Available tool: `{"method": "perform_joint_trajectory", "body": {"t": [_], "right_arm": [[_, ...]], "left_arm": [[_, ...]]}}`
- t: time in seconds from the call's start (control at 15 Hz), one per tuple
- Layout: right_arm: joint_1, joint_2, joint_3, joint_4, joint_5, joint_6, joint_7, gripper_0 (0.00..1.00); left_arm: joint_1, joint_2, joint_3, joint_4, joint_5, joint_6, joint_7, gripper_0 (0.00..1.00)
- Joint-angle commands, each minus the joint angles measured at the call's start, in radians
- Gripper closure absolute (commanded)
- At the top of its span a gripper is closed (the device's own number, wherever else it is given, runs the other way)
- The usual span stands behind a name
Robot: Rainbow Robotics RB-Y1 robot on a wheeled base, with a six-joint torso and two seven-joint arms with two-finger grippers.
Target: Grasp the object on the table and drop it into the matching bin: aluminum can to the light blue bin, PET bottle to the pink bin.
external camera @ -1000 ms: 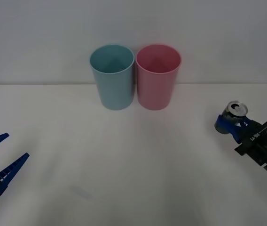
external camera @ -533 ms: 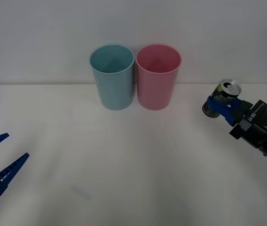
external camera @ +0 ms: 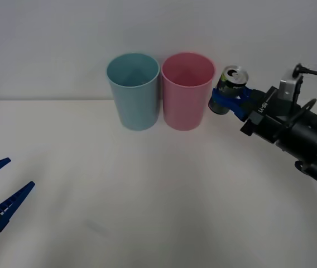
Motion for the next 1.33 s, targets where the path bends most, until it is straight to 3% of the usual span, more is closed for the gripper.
{"method": "perform_joint_trajectory", "body": {"t": [0.07, 0.33, 0.6, 0.93, 1.13, 1.33], "right_arm": [[-0.136, -0.015, 0.078, 0.098, 0.002, 0.002, -0.008, 1.0], [-0.321, -0.014, 0.174, 0.248, 0.011, 0.017, -0.014, 1.0], [-0.472, -0.009, 0.278, 0.346, 0.026, 0.115, -0.033, 1.0], [-0.664, 0.074, 0.351, 0.561, 0.032, 0.166, -0.045, 1.0], [-0.745, 0.133, 0.44, 0.642, 0.028, 0.342, -0.046, 1.0], [-0.815, 0.192, 0.484, 0.733, 0.019, 0.431, -0.046, 1.0]], "left_arm": [[0.0, 0.0, 0.0, 0.0, 0.0, 0.0, 0.0, 0.0], [0.0, 0.0, 0.0, 0.0, 0.0, 0.0, 0.0, 0.0], [0.0, 0.0, 0.0, 0.0, 0.0, 0.0, 0.0, 0.0], [0.0, 0.0, 0.0, 0.0, 0.0, 0.0, 0.0, 0.0], [0.0, 0.0, 0.0, 0.0, 0.0, 0.0, 0.0, 0.0], [0.0, 0.0, 0.0, 0.0, 0.0, 0.0, 0.0, 0.0]]}}
